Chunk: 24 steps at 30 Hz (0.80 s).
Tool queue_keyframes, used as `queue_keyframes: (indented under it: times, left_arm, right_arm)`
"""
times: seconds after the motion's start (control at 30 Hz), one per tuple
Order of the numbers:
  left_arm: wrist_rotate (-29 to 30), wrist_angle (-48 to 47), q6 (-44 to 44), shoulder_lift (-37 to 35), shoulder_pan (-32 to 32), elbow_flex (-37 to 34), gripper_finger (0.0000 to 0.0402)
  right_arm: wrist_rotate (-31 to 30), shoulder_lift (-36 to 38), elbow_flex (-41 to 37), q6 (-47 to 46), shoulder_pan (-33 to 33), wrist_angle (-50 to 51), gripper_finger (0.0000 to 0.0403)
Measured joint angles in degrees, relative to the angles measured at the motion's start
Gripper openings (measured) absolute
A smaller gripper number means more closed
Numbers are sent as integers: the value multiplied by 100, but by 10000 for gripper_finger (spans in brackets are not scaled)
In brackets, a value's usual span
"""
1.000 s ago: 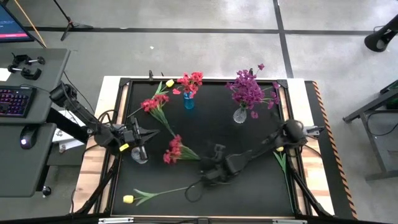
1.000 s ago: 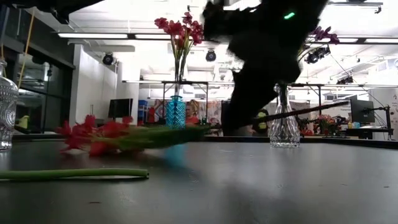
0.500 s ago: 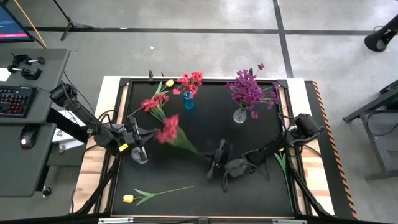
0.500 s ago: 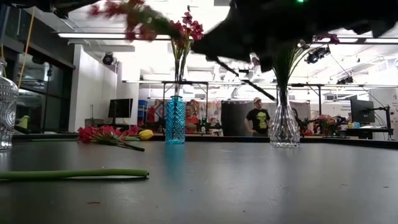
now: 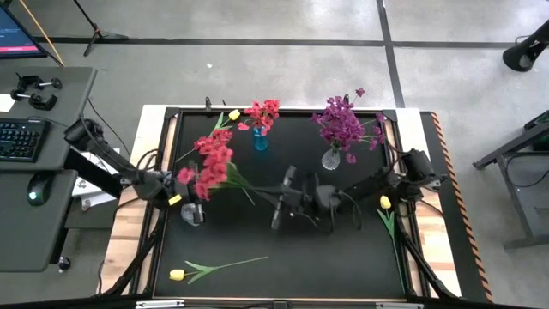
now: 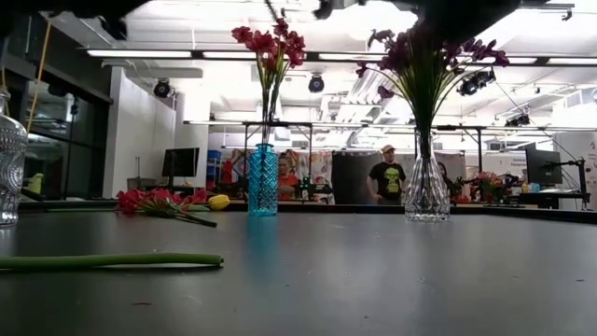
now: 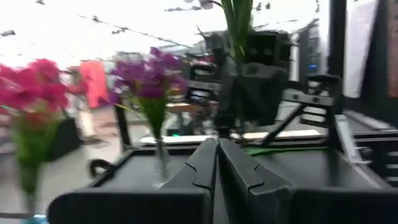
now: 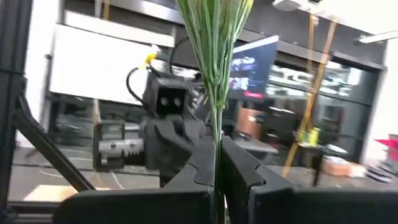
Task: Sort flowers into vase by color
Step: Put the bottom red flowers into the blue vase
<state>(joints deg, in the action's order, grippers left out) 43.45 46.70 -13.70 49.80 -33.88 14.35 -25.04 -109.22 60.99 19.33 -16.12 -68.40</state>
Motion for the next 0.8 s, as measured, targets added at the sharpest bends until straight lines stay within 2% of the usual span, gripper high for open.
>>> queue_keyframes:
  times: [0.07, 0.17, 0.53, 0.67, 0.8]
  left_arm:
    - [-418, -6, 354, 157, 296, 0, 20]
    - [-740, 287, 583, 356, 584, 0, 46]
    - [-1058, 1817, -233, 479, 764, 0, 176]
    - [-1289, 1884, 37, 481, 966, 0, 205]
    - [-1689, 1924, 404, 552, 1198, 13, 219]
  right_arm:
    - [387, -133, 161, -129, 162, 6, 0]
    - [618, -286, 337, -215, 285, 37, 0]
    - [625, -331, 383, -128, 344, -63, 0]
    - [730, -331, 383, -245, 470, -62, 0]
    - [1178, -331, 383, -599, 644, -52, 0]
